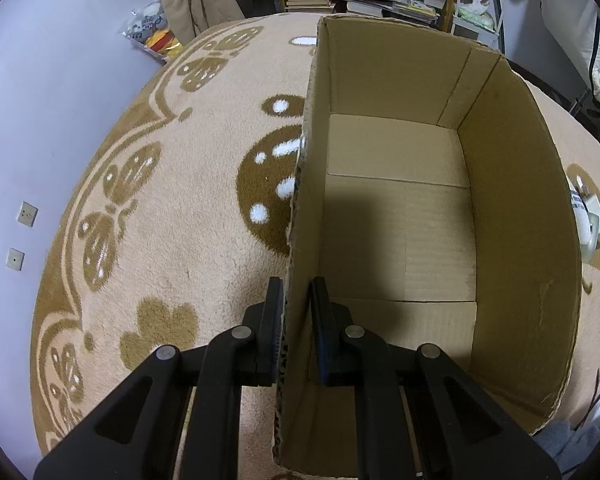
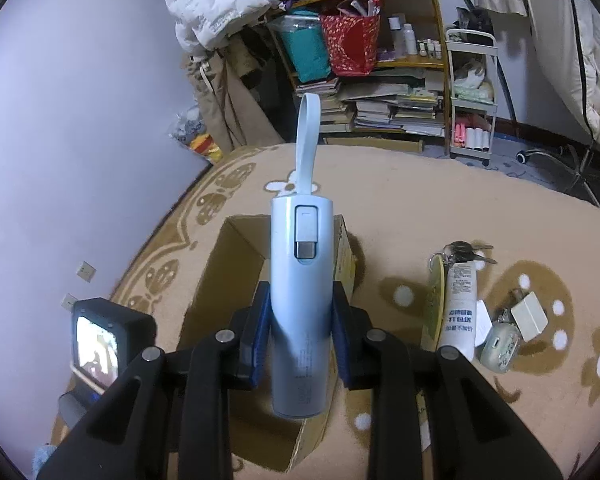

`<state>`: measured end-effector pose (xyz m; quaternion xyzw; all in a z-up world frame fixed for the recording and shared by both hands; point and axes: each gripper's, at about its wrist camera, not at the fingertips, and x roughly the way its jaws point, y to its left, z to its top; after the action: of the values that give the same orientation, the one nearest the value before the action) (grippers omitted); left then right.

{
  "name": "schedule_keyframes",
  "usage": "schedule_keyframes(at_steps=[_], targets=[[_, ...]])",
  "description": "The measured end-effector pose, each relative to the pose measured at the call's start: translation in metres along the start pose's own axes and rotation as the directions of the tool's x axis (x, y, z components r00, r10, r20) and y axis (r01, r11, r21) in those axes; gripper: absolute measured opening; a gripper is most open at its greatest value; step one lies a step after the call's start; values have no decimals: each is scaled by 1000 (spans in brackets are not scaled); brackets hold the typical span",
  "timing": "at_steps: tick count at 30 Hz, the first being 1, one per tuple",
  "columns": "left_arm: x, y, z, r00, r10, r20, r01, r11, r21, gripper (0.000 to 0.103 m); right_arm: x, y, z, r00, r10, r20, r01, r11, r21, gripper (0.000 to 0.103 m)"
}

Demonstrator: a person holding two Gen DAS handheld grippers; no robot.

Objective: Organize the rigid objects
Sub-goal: 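Carry the blue device into the box and release it with the right tool, then move the open right tool back over the pile toward the keys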

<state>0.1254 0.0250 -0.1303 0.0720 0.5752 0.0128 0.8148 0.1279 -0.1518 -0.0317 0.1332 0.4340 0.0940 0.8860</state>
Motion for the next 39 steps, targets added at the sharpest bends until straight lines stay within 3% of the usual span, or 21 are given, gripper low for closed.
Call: schedule_keyframes(at_steps=[11,23,33,39], targets=[[4,2,3,1000,-19,-18,19,1000,-11,11,42,16,-13,997,-5,-74,0,998,-61,30],[7,2,1,999,-32,-15,32,999,-6,11,68,13,-29,993,-43,-108,39,999,-38,29],[7,2,1,1000,-30,-9,30,1000,5,10,50,18,-24,998,-39,-55,37,999,-32,29],[3,-2,0,1000,-25,6,25,999,21,8,38,19,-19,993,-113,-28,112,992,-56,29]])
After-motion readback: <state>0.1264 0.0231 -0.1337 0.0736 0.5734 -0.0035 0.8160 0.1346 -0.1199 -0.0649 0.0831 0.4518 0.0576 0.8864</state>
